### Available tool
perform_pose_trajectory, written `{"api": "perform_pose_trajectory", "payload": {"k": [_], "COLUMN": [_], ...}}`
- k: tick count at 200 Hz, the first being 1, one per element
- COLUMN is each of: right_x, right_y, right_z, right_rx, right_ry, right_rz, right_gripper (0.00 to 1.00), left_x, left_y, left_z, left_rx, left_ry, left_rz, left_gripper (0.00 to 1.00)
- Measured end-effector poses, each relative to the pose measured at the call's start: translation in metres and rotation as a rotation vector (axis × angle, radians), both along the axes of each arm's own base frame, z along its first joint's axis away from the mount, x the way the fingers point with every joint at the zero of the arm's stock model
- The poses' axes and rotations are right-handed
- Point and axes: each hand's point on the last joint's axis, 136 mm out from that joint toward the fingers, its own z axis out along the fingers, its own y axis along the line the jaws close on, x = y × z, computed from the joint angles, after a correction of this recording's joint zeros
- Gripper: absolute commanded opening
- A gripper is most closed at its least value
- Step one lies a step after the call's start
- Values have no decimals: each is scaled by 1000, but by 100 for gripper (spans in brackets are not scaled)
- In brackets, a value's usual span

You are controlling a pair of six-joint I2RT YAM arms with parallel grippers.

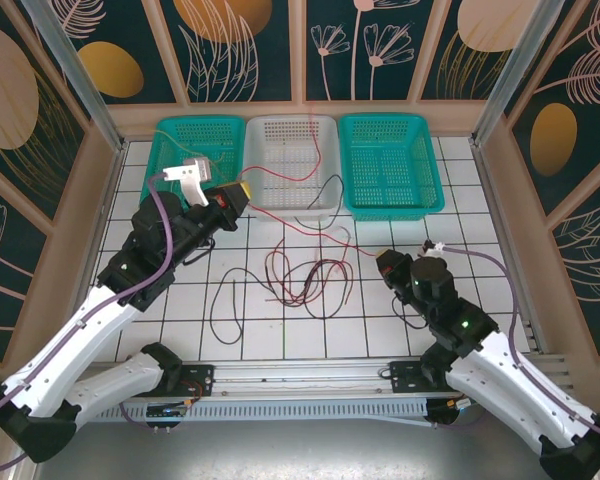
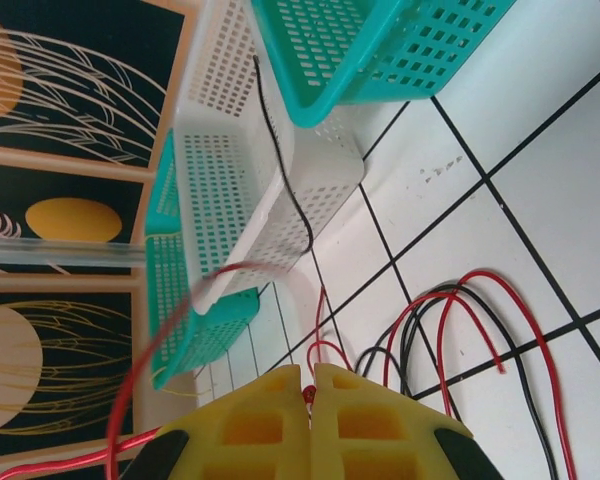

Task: Untangle the cables

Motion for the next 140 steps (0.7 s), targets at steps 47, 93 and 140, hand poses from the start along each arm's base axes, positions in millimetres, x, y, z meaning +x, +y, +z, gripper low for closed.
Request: {"api": "perform_pose_trajectory", "payload": {"k": [47,93,140], "right_x": [-4,-4,0], "right_y": [-6,-34,-23], "right_z": [-9,-17,-11], "right_rx": [-75,-319,-452], "right_ry": [34,106,47], "right_rz": [4,-50,75], "right_gripper": [17,57,59], "left_x": [0,-1,9], "left_y": [-12,0,20], "left_z": [-3,51,91], "left_rx": [14,5,62], "left_ry": [30,-76,-145], "left_rz": [-52,-11,106], "left_gripper": [0,0,0]}}
